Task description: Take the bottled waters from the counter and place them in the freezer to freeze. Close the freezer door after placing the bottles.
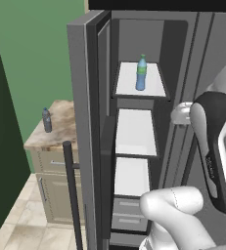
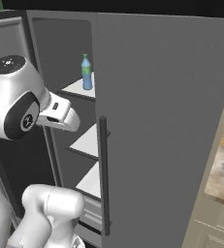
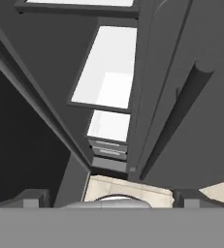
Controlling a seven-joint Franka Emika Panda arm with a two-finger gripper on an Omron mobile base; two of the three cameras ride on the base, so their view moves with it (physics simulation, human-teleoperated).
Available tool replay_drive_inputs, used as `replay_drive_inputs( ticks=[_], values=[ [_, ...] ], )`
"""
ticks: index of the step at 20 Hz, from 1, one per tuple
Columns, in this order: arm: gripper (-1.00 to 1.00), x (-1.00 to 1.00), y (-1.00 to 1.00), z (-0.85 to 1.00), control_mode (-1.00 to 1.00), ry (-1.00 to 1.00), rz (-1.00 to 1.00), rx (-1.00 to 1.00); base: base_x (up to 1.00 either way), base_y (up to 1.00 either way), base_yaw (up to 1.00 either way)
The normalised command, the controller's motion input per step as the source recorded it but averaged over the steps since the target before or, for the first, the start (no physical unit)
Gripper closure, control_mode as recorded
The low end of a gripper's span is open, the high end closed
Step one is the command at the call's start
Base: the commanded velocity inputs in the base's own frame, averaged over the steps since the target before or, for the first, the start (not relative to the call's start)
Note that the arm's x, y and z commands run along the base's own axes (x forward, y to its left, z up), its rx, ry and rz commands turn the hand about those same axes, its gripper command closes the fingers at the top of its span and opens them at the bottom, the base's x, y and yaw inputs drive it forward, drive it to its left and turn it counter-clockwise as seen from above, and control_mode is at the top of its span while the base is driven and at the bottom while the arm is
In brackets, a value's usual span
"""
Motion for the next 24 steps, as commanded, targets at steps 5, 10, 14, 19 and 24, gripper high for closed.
replay_drive_inputs(
  ticks=[5,10,14,19,24],
  values=[
    [-1.0,0.03,0.03,-0.55,-1.0,0.18,0.01,-0.01,0.0,0.0,0.0],
    [-1.0,0.14,0.1,-0.75,-1.0,0.11,-0.02,-0.12,0.0,0.0,0.0],
    [-1.0,0.22,0.0,-0.86,-1.0,0.02,0.0,-0.07,0.0,0.0,0.0],
    [-1.0,0.11,0.0,-0.66,-1.0,0.0,0.0,0.0,0.0,0.0,0.0],
    [-1.0,0.08,0.16,-0.51,-1.0,0.0,0.12,0.0,0.0,0.0,0.0]
  ],
)
